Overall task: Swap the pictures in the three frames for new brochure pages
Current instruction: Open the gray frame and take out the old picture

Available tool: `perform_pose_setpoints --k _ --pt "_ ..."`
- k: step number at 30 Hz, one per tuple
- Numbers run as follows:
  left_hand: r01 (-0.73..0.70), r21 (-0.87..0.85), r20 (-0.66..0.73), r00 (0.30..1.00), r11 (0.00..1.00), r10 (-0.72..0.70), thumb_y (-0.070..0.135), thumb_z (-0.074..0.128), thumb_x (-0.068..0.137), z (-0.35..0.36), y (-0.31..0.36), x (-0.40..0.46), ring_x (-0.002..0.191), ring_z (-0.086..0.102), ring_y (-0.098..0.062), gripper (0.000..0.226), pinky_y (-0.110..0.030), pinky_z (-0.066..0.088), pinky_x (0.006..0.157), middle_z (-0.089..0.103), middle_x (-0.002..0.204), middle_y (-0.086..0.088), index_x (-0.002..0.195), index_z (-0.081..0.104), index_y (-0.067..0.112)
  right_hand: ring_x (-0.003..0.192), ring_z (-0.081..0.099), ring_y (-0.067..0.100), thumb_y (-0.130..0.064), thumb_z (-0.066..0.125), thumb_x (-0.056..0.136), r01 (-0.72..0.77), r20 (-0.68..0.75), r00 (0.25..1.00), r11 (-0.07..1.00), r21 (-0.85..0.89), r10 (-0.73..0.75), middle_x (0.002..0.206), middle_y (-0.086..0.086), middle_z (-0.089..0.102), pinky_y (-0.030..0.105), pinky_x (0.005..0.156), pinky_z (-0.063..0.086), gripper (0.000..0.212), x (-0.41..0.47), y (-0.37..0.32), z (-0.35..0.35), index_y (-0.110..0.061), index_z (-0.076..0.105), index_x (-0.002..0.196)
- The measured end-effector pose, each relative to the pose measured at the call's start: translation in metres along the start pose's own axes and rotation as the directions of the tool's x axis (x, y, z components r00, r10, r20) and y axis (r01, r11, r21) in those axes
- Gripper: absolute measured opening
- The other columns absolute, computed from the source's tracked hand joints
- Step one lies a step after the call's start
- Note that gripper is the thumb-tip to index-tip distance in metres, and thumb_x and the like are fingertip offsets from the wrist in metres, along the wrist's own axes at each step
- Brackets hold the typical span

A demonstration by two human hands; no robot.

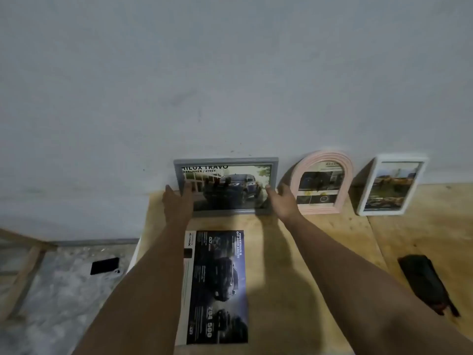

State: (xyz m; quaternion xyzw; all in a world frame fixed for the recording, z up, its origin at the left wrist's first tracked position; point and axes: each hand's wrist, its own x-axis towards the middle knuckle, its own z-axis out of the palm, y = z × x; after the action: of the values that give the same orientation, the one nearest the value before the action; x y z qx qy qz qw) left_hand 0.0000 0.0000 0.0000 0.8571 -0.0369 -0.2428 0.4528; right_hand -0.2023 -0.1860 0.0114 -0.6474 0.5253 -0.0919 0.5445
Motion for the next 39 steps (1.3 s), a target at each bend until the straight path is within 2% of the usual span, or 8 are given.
perform_pose_setpoints --k 4,8,15,19,23,27,32,39 --pt "0.096 -0.196 0.070 0.994 0.976 -0.083 0.075 0.042 0.096 0.004 0.007 0.023 0.150 0.036 -0.037 0.088 -0.053 0.034 0.121 0.034 0.165 -0.013 0.163 0.020 0.022 0.147 0.037 0.032 -0.057 0.052 0.100 0.017 -0.032 0.999 0.999 0.032 -0.016 0.163 0.007 0.035 0.043 0.118 0.032 0.075 0.021 -0.006 0.008 -0.020 0.028 0.160" --pt "0.047 -0.317 0.153 0.988 0.947 0.002 0.070 0.045 0.098 0.008 0.008 0.025 0.117 0.066 -0.028 0.057 -0.046 0.052 0.105 0.067 0.125 -0.006 0.132 0.051 0.024 0.145 0.040 0.031 -0.059 0.054 0.098 0.045 -0.052 0.998 0.997 0.061 -0.042 0.162 0.006 0.038 0.043 0.117 0.035 0.077 0.021 -0.003 0.016 -0.020 0.029 0.159" --pt "0.067 -0.418 0.170 0.985 0.906 0.006 0.099 0.040 0.076 -0.006 -0.008 -0.012 0.110 0.072 -0.026 0.091 -0.051 0.055 0.101 0.076 0.117 -0.004 0.123 0.068 0.026 0.142 0.046 0.025 -0.090 0.056 0.072 0.074 -0.114 0.992 0.978 0.197 -0.052 0.155 0.000 0.049 0.047 0.117 0.038 0.104 -0.018 0.004 0.012 -0.027 0.042 0.154" --pt "0.112 -0.510 0.223 0.975 0.853 0.006 0.103 0.036 0.072 -0.012 -0.013 -0.058 0.117 0.069 -0.031 0.094 -0.057 0.049 0.108 0.075 0.122 -0.006 0.122 0.072 0.032 0.122 0.059 0.018 -0.066 0.058 0.090 0.138 -0.249 0.967 0.928 0.346 -0.051 0.125 -0.006 0.066 0.032 0.100 0.046 0.067 -0.070 0.012 -0.004 -0.021 0.060 0.140" --pt "0.168 -0.557 0.281 0.960 0.814 -0.006 0.106 0.039 0.065 -0.007 -0.027 -0.106 0.116 0.070 -0.029 0.103 -0.053 0.051 0.106 0.073 0.126 -0.007 0.126 0.070 0.029 0.097 0.066 0.014 -0.074 0.049 0.090 0.099 -0.317 0.945 0.856 0.508 0.079 0.097 -0.009 0.072 0.048 0.097 0.056 0.044 -0.130 0.039 -0.034 -0.036 0.071 0.091" --pt "0.300 -0.580 0.369 0.926 0.757 -0.084 0.103 0.054 0.053 0.002 -0.029 -0.173 0.092 0.073 -0.020 0.108 -0.038 0.058 0.084 0.075 0.100 -0.001 0.118 0.069 0.017 0.110 0.061 0.022 -0.077 0.046 0.091 0.025 -0.332 0.917 0.799 0.600 0.220 0.120 -0.003 0.064 0.050 0.096 0.055 0.058 -0.180 0.082 -0.070 -0.029 0.066 0.117" --pt "0.393 -0.567 0.480 0.872 0.724 -0.096 0.078 0.068 0.077 0.032 -0.047 -0.224 0.113 0.065 -0.027 0.079 -0.044 0.058 0.095 0.066 0.123 -0.011 0.121 0.064 0.012 0.113 0.063 0.028 -0.039 0.055 0.100 -0.031 -0.283 0.894 0.677 0.735 0.348 0.121 0.008 0.065 0.046 0.084 0.054 0.033 -0.208 0.142 -0.116 -0.020 0.065 0.125" --pt "0.272 -0.256 0.383 0.910 0.928 -0.161 0.076 0.059 0.077 0.089 -0.096 -0.251 0.113 0.069 -0.027 0.045 -0.052 0.056 0.102 0.072 0.115 0.000 0.090 0.066 0.033 0.097 0.063 0.030 -0.008 0.040 0.104 -0.147 -0.173 0.924 0.736 0.661 0.340 0.116 0.011 0.066 0.042 0.076 0.053 0.039 -0.199 0.198 -0.171 -0.020 0.060 0.135"
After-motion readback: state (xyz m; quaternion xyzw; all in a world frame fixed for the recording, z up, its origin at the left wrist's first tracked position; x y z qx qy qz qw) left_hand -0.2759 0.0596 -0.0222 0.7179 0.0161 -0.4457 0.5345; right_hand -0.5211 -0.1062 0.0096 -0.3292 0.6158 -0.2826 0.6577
